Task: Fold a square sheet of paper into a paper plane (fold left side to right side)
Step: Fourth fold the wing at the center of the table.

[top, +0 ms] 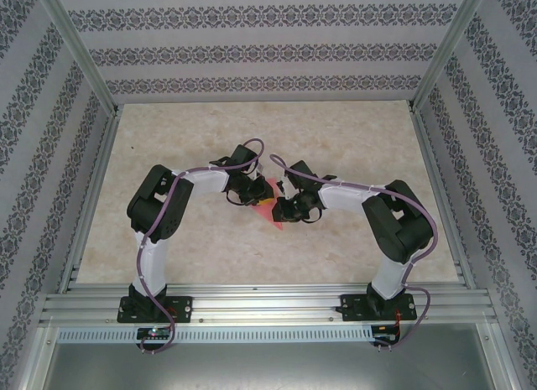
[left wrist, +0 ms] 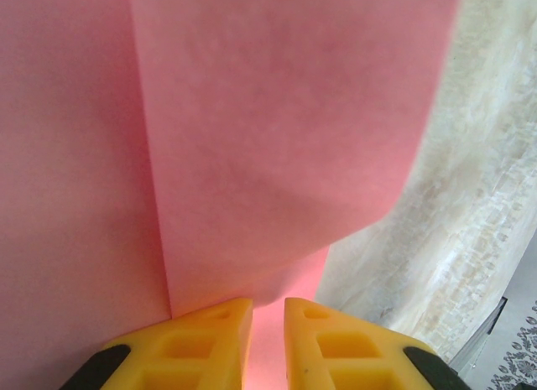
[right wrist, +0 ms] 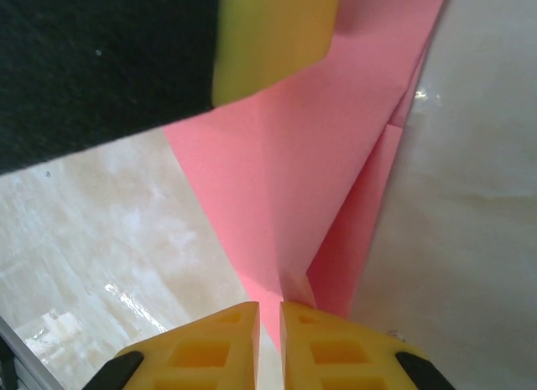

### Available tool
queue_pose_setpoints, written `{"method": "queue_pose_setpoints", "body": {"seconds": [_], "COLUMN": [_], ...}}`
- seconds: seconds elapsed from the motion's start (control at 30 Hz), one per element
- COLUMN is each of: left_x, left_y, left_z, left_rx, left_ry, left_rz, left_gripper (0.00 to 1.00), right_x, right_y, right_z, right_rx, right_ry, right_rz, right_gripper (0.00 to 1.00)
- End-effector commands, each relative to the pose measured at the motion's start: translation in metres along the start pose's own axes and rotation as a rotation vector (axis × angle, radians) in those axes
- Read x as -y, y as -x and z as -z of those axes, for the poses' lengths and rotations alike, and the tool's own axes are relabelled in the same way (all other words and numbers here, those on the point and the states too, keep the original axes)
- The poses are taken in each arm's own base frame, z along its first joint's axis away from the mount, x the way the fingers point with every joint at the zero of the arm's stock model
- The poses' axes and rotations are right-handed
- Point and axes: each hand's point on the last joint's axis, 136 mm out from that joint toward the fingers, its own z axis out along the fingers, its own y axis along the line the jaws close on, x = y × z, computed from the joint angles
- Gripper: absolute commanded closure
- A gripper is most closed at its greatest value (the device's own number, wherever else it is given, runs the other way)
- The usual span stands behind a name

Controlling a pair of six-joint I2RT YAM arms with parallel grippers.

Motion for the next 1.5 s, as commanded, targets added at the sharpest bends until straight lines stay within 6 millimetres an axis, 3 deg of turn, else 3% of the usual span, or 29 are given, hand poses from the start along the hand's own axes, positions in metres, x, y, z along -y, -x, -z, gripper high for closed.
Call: {"method": "queue_pose_setpoints", "body": {"seconds": [0.0,0.73,1.07,1.27,1.47], "left_x": [-0.049,-0.043,0.007,0.021,0.028], "left_y": [-0.010,-0.007,0.017,-0.004,-0.037], "left_z": [-0.007,-0.003,0.049,0.055,0.034], "left_rx": [-0.024,-0.017,0.065,0.027,-0.041], "left_ry": [0.166,0.157,0.029,-0.055,-0.098], "left_rz": [0.068,0.056,-0.028,-0.042,-0.016], "left_gripper": [0.79,0.79,0.74,0.76,0.83], "right_x": [-0.001,0.032,0.046,0.048,0.049], "right_y": [0.003,-0.019,-0.033,-0.036,-0.039], "right_z": [0.000,-0.016,-0.018,-0.019,-0.019], "right_rx": [0.013,-0.057,-0.100,-0.111,-0.112], "right_ry": [0.025,-0.056,-0.115,-0.129,-0.134], "right_rz": [0.005,-0.050,-0.073,-0.070,-0.071], "right_gripper": [0.85,0.87,0.91,0.92,0.92]}}
